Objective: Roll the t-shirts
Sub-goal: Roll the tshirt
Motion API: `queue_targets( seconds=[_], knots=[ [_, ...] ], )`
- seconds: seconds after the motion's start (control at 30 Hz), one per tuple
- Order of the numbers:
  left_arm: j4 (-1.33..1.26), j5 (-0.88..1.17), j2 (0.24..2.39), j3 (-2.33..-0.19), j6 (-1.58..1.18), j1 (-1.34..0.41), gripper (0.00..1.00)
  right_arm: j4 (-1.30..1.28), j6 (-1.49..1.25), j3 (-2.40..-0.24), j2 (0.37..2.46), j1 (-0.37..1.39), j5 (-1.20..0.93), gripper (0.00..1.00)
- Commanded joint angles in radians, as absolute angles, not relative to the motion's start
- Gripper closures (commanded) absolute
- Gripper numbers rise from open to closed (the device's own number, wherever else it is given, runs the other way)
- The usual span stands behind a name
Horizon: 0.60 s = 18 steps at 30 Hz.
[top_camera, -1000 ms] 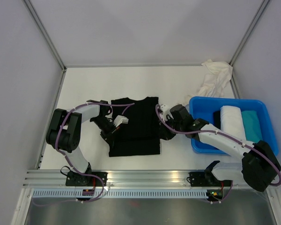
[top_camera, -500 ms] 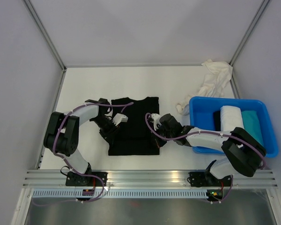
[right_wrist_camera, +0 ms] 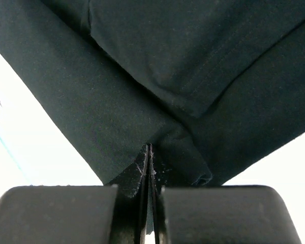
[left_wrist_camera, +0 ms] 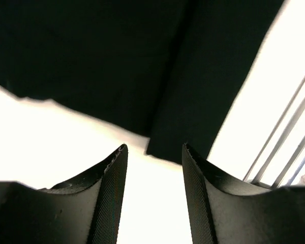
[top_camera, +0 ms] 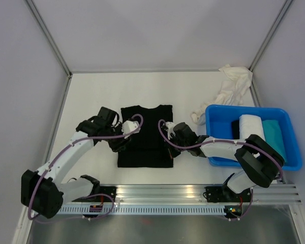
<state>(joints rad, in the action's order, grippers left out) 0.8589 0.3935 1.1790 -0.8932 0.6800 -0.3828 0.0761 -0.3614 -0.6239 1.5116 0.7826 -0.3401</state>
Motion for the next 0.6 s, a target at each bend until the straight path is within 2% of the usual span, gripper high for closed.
queue_targets(
  seconds=[0.0,0.17,0.33,0.43,0.5,0.57],
  knots=[
    [0.818,0.284,1.134,-0.804,0.671,-0.495,0.47,0.095,-0.377,-0.615,1.539,0.764,-0.313,0.95],
    [0.738,0.126,1.140,-0.657,0.681,-0.670,0.44,0.103,-0.377,-0.614,1.549,0.742,-0.324,0.95],
    [0.621,0.009,1.166,-0.565,0.681,-0.716,0.41,0.109,-0.376,-0.611,1.543,0.738,-0.324,0.94],
    [0.580,0.026,1.183,-0.522,0.673,-0.733,0.42,0.115,-0.368,-0.607,1.532,0.738,-0.327,0.94],
    [0.546,0.035,1.184,-0.490,0.660,-0.738,0.43,0.114,-0.362,-0.609,1.525,0.738,-0.328,0.93],
    [0.525,0.037,1.178,-0.476,0.649,-0.739,0.52,0.114,-0.348,-0.611,1.516,0.738,-0.336,0.91]
  ],
)
